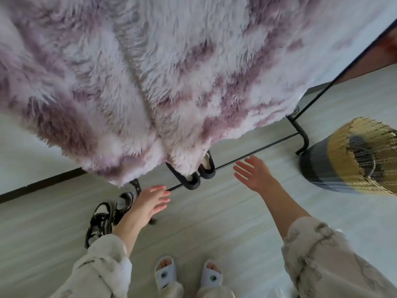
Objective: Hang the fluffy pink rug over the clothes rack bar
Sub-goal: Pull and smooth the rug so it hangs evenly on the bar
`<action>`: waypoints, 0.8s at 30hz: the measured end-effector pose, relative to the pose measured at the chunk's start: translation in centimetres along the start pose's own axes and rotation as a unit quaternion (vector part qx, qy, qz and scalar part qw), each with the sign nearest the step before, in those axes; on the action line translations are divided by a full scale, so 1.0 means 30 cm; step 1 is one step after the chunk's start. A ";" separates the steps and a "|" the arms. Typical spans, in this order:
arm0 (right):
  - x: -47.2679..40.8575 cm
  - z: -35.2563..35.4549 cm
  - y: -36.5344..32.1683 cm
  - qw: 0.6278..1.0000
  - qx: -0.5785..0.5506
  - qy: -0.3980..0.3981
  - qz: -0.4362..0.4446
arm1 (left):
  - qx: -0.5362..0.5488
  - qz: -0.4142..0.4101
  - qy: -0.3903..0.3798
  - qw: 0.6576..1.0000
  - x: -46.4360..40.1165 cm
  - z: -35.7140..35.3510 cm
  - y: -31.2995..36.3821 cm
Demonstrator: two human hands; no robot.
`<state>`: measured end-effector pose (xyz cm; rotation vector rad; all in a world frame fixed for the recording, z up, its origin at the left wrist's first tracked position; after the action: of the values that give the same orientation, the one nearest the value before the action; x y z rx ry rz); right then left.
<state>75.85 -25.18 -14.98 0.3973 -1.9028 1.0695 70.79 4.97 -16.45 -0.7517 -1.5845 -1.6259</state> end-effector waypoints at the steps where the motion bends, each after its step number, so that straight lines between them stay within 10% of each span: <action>1: 0.014 0.019 -0.042 1.000 0.010 -0.003 0.004 | -0.008 -0.014 -0.007 1.000 0.025 -0.052 0.044; 24: -0.210 0.669 -1.373 0.953 0.275 0.006 0.126 | -0.249 -0.240 0.000 0.938 0.114 -1.600 0.904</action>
<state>94.35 -65.93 -3.36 0.4597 -1.6501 1.7775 95.13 -42.34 -1.60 -0.6346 -1.4364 -2.4414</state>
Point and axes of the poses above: each hand's wrist, its own x-axis away from the middle knuckle, its own z-axis out of the back of the hand, y = z × x, the point moved 6 cm from there along -x, towards the middle knuckle, and after that the axes turned 2 degrees about -x, right-handed, at the moved point
